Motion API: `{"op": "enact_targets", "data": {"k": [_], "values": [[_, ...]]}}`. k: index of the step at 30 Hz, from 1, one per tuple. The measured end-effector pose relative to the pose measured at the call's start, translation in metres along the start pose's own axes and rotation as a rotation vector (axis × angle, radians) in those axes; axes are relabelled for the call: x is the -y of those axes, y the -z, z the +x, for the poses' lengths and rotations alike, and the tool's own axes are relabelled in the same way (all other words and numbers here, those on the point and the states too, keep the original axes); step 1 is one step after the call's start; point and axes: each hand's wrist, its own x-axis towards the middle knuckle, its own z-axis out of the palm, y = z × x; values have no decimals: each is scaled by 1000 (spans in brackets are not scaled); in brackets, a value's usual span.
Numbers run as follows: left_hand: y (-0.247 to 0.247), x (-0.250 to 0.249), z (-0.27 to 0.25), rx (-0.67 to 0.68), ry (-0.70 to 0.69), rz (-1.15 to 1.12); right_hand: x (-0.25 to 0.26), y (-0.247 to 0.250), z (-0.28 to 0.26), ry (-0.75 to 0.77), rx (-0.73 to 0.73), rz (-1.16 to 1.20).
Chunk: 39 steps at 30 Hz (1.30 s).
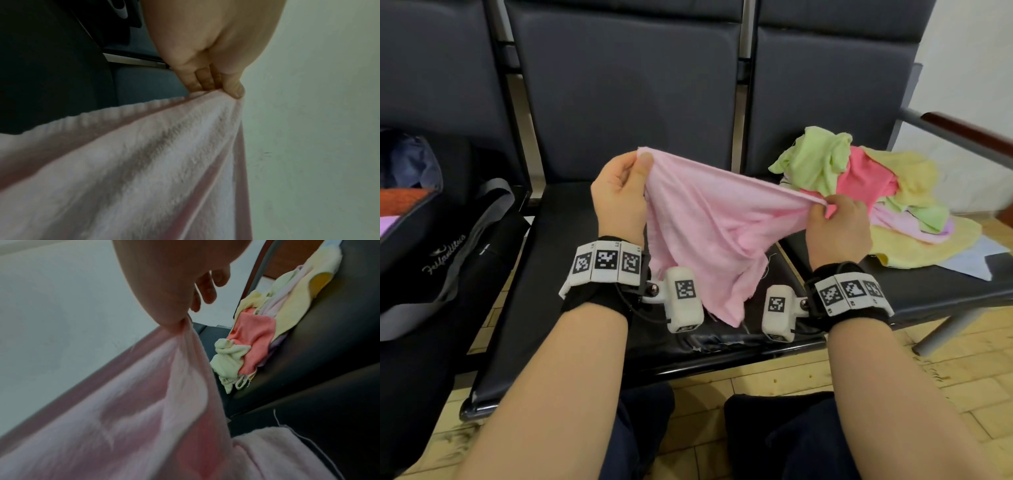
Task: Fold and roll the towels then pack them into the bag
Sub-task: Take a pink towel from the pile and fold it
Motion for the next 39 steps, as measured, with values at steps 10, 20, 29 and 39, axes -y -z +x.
{"op": "enact_targets", "data": {"k": [10, 20, 29, 39], "values": [[-3, 5, 3, -87, -23, 42, -22, 14, 18, -258, 44, 383], [8, 13, 4, -92, 2, 162, -25, -4, 9, -266, 255, 577], [18, 23, 12, -215, 49, 200, -32, -1, 10, -225, 313, 618], [17, 22, 10, -236, 2, 184, -31, -5, 10, -158, 417, 473]]}}
